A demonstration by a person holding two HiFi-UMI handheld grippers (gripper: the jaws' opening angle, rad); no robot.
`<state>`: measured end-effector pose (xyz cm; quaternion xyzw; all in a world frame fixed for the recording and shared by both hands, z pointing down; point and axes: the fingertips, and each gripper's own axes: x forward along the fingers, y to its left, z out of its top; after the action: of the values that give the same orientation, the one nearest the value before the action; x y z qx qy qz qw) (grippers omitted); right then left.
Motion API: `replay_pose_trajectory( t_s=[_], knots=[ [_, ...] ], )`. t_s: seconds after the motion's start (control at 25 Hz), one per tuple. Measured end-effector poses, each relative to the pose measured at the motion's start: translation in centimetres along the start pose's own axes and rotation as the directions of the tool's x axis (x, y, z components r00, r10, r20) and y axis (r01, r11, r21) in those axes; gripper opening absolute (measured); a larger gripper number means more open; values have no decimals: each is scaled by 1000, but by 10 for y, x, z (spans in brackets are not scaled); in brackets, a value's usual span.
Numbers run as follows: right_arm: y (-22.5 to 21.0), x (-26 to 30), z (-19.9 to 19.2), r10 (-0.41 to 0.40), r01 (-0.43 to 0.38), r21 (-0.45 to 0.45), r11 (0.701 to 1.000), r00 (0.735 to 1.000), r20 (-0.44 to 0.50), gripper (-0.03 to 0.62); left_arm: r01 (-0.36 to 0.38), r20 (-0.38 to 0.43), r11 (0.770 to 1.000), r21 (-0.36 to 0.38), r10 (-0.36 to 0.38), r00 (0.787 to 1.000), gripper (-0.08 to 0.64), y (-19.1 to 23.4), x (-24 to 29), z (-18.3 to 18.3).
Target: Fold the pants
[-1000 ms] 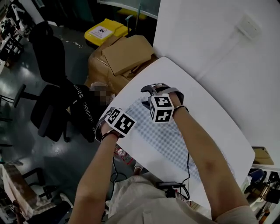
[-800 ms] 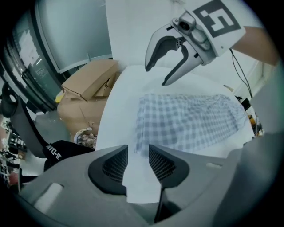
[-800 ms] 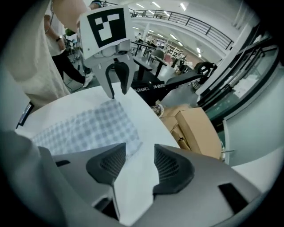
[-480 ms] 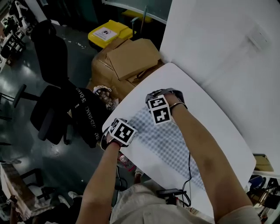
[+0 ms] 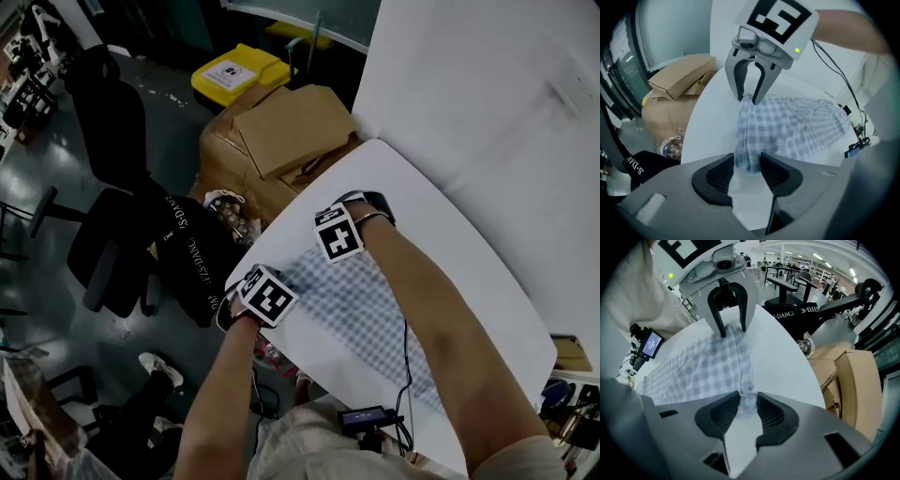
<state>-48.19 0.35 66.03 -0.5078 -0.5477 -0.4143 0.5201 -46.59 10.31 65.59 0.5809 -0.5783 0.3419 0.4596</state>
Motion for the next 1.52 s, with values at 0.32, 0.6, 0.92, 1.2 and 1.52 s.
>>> replay_pose_trajectory(
  t_s=[0.32, 0.6, 0.92, 1.2, 1.52],
  knots=[
    [6, 0, 4, -19, 19, 50, 999, 1000, 6, 46, -18, 14, 998, -57, 19, 1000, 41, -9, 4, 3],
    [-10, -49, 5, -224, 220, 54, 974, 971, 83, 46, -71, 61, 992, -102, 78, 995, 32, 12, -45, 11],
    [-16, -157, 5, -461, 443, 133, 887, 867, 188, 46, -72, 131, 997, -11, 73, 989, 32, -9, -148, 68],
    [74, -194, -39, -486, 458, 170, 873, 849, 208, 46, 1, 173, 997, 73, -14, 985, 32, -105, -156, 99],
    [204, -227, -84, -547, 494, 256, 831, 808, 219, 46, 119, 209, 971, 209, -163, 964, 32, -252, -166, 124]
  ],
)
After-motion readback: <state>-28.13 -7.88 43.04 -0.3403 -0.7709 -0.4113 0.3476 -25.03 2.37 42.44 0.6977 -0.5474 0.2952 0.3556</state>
